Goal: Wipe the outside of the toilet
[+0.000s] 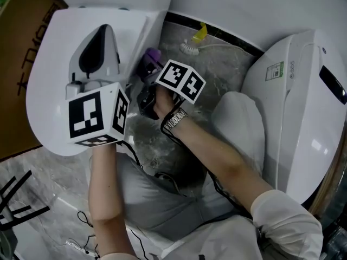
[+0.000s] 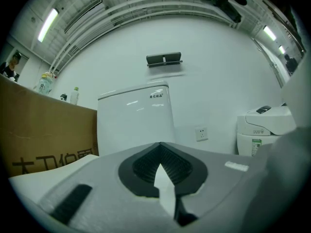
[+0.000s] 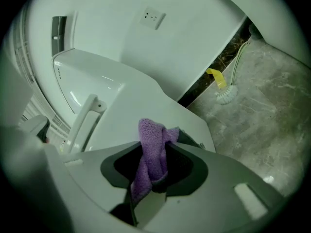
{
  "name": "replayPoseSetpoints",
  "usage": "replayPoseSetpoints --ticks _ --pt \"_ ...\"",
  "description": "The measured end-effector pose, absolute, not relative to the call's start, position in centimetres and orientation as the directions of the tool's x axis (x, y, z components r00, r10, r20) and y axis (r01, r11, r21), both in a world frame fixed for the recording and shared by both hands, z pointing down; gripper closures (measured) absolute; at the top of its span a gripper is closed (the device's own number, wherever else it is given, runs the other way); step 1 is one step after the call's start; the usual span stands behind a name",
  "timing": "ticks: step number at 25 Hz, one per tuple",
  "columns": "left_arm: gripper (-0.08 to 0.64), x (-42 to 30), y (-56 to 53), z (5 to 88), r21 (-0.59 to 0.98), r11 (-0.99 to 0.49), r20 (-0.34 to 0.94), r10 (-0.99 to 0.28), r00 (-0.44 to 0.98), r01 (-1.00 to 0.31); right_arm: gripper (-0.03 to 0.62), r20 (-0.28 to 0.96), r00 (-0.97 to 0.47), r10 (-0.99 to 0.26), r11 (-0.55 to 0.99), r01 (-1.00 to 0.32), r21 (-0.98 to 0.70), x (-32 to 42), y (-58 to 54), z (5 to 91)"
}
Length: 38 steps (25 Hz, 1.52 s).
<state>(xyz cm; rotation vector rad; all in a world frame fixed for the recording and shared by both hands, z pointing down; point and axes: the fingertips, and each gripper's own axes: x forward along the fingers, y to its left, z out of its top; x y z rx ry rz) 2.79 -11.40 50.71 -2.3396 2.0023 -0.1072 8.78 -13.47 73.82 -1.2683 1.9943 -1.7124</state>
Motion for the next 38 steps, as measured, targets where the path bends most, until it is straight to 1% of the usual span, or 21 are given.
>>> replayPoseSetpoints --ticks 5,8,11,13,16,20,25,28,31,34,38 --pt "0.555 3.6 -10.4 50.3 -0.115 -0.192 0.001 -0.981 0.193 -0.975 0.456 0.260 -0.672 -0.693 0.044 -0.400 -0.915 8.5 -11.5 70.5" --pt "0.555 2.6 -9.6 49.3 -0.107 -0.182 -0.022 -0.982 0.185 -0.978 0.456 0.259 -0.694 -0.672 0.021 -0.367 -0.930 8.5 -11.3 69.0" --pt "0.555 1.7 -8.3 47.2 -0.089 -0.179 -0.074 -0.980 0.186 -0.980 0.454 0.267 -0.701 -0.661 0.012 -0.367 -0.930 8.6 -10.7 66.6" --pt "0.555 1.7 -7.7 46.4 -0.092 -0.194 -0.061 -0.978 0.200 -0.977 0.453 0.239 -0.723 -0.649 0.047 -0.351 -0.935 9.1 -10.5 64.3" --pt "0.555 1.9 -6.6 45.9 -0.094 -0.219 0.018 -0.976 0.218 -0.971 0.451 0.192 -0.743 -0.642 0.097 -0.326 -0.940 10.8 -10.2 60.3" --pt "0.555 2.3 -3.9 43.9 -0.020 -0.202 0.126 -0.972 0.198 -0.979 0.451 0.262 -0.740 -0.619 0.042 -0.365 -0.930 13.4 -7.7 57.3" --pt "0.555 4.1 -1.1 39.0 0.067 -0.181 0.205 -0.960 0.191 -0.981 0.449 0.331 -0.783 -0.526 0.006 -0.393 -0.920 15.0 -3.1 54.7" --pt "0.555 3.4 -0.3 36.4 0.092 -0.159 0.202 -0.964 0.175 -0.983 0.449 0.380 -0.784 -0.490 -0.011 -0.430 -0.903 15.6 -1.3 55.3" --pt "0.555 1.7 0.1 35.4 0.083 -0.153 0.190 -0.968 0.167 -0.985 0.448 0.424 -0.764 -0.486 -0.023 -0.473 -0.881 15.9 -0.1 56.3" --pt "0.555 0.1 0.6 35.8 0.099 -0.193 0.189 -0.960 0.209 -0.976 0.448 0.466 -0.718 -0.517 -0.055 -0.516 -0.855 16.2 1.3 56.8" --pt "0.555 -2.3 2.0 34.9 0.137 -0.277 0.162 -0.941 0.298 -0.951 0.446 0.491 -0.646 -0.584 -0.081 -0.555 -0.828 15.3 3.2 56.5"
